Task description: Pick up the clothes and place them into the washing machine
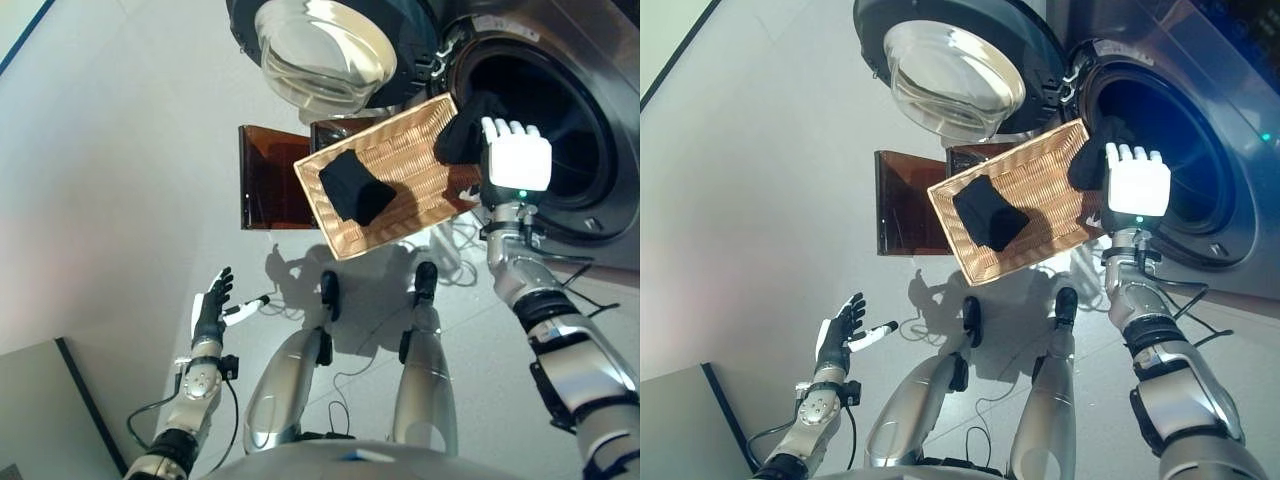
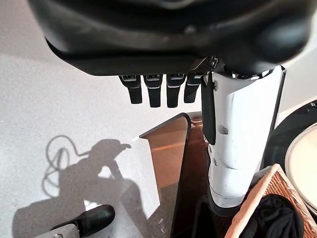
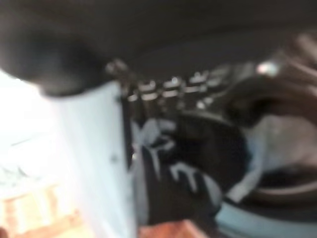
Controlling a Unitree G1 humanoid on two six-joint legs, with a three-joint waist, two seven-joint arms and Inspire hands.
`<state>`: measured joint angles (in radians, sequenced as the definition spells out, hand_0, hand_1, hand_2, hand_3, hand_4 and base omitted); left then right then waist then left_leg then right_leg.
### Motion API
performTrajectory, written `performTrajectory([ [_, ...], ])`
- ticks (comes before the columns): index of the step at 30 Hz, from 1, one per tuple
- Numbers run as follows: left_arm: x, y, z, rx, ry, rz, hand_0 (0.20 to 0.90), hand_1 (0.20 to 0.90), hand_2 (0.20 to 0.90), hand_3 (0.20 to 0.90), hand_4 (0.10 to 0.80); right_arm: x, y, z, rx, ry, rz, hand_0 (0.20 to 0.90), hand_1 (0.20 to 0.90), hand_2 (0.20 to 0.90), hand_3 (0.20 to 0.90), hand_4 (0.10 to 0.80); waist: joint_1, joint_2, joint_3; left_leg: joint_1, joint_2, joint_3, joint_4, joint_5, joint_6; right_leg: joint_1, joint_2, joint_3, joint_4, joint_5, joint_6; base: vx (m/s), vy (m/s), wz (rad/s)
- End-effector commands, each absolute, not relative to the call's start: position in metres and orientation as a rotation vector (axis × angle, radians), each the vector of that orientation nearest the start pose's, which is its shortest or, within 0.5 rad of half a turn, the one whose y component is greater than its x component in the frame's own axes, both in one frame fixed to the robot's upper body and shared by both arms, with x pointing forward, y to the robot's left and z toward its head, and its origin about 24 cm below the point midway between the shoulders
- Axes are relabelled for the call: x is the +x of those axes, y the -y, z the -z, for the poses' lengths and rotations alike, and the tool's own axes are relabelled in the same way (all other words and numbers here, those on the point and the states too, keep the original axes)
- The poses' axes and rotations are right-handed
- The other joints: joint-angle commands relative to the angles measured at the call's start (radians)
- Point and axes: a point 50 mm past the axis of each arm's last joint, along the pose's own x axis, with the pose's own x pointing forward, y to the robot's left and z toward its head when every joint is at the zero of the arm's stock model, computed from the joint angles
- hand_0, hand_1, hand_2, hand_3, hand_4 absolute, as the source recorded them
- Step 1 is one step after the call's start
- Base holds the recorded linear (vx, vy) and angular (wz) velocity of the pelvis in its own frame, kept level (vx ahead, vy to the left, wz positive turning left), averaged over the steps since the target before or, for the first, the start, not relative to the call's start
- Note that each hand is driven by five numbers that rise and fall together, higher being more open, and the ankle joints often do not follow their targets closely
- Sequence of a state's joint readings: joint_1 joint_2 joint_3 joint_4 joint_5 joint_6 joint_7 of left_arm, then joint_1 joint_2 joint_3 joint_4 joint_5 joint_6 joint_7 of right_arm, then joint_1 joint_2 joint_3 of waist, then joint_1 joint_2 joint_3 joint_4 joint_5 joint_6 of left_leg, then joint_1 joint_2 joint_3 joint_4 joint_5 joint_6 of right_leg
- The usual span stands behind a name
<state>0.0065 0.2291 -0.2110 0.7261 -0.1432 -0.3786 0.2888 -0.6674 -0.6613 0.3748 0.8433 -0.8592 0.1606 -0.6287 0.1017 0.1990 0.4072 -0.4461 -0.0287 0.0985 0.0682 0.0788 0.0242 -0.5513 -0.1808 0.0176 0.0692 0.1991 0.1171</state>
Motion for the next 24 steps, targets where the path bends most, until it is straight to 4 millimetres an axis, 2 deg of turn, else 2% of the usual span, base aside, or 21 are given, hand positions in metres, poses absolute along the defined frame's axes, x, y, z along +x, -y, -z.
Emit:
performTrajectory([
  [1, 0.188, -0.214, 0.077, 0.223, -0.323, -0.235, 0.900, 0.900, 0.900, 0.900, 0.800, 0.363, 0.296, -0.178, -2.014, 0.306, 0.602, 0.900, 0.900, 0.900, 0.900, 0.800, 0.041, 0.028, -0.080, -0.067, -0.004, -0.033, -0.049, 0.061, -0.055, -0.045, 0.059, 0.028, 0.143, -0.145, -0.033, -0.024, -0.004, 0.03],
  [3, 0.189, -0.214, 0.077, 0.220, -0.322, -0.236, 0.900, 0.900, 0.900, 0.900, 0.800, 0.364, 0.295, -0.179, -2.016, 0.309, 0.602, 0.900, 0.900, 0.900, 0.900, 0.800, 0.038, 0.029, -0.079, -0.068, -0.003, -0.033, -0.049, 0.061, -0.055, -0.046, 0.060, 0.028, 0.143, -0.145, -0.033, -0.014, -0.001, 0.02],
  [4, 0.190, -0.216, 0.074, 0.220, -0.312, -0.232, 0.900, 0.900, 0.900, 0.900, 0.800, 0.369, 0.296, -0.198, -2.098, 0.311, 0.620, 0.900, 0.900, 0.900, 0.900, 0.800, 0.046, 0.032, -0.072, -0.074, -0.004, -0.033, -0.047, 0.064, -0.057, -0.054, 0.061, 0.027, 0.146, -0.143, -0.034, -0.029, -0.002, 0.04],
  [8, 0.193, -0.216, 0.069, 0.210, -0.284, -0.224, 0.900, 0.900, 0.900, 0.900, 0.800, 0.376, 0.297, -0.213, -2.161, 0.283, 0.628, 0.900, 0.900, 0.900, 0.900, 0.800, 0.057, 0.039, -0.055, -0.085, -0.005, -0.034, -0.044, 0.071, -0.059, -0.064, 0.062, 0.028, 0.149, -0.141, -0.035, -0.037, -0.006, 0.06],
  [13, 0.196, -0.216, 0.062, 0.198, -0.247, -0.222, 0.900, 0.900, 0.900, 0.900, 0.800, 0.380, 0.299, -0.226, -2.172, 0.257, 0.669, 0.900, 0.900, 0.900, 0.900, 0.800, 0.065, 0.050, -0.033, -0.099, -0.005, -0.038, -0.041, 0.080, -0.063, -0.076, 0.060, 0.023, 0.155, -0.139, -0.037, -0.039, -0.007, 0.08],
  [14, 0.197, -0.216, 0.059, 0.193, -0.233, -0.222, 0.900, 0.900, 0.900, 0.900, 0.800, 0.381, 0.300, -0.235, -2.167, 0.259, 0.696, 0.900, 0.900, 0.900, 0.900, 0.800, 0.070, 0.055, -0.024, -0.106, -0.006, -0.038, -0.041, 0.084, -0.063, -0.085, 0.061, 0.022, 0.159, -0.137, -0.038, -0.041, -0.001, 0.06],
  [17, 0.199, -0.216, 0.055, 0.184, -0.211, -0.220, 0.900, 0.900, 0.900, 0.900, 0.800, 0.382, 0.300, -0.244, -2.155, 0.256, 0.729, 0.900, 0.900, 0.900, 0.900, 0.800, 0.073, 0.063, -0.006, -0.117, -0.009, -0.038, -0.041, 0.090, -0.065, -0.099, 0.061, 0.023, 0.162, -0.132, -0.038, -0.040, 0.006, 0.03],
  [24, 0.202, -0.213, 0.048, 0.174, -0.176, -0.209, 0.900, 0.900, 0.900, 0.900, 0.800, 0.384, 0.299, -0.248, -2.133, 0.246, 0.734, 0.900, 0.900, 0.900, 0.900, 0.800, 0.074, 0.076, 0.027, -0.136, -0.012, -0.036, -0.040, 0.103, -0.067, -0.122, 0.061, 0.023, 0.172, -0.125, -0.039, -0.024, 0.001, 0.03],
])
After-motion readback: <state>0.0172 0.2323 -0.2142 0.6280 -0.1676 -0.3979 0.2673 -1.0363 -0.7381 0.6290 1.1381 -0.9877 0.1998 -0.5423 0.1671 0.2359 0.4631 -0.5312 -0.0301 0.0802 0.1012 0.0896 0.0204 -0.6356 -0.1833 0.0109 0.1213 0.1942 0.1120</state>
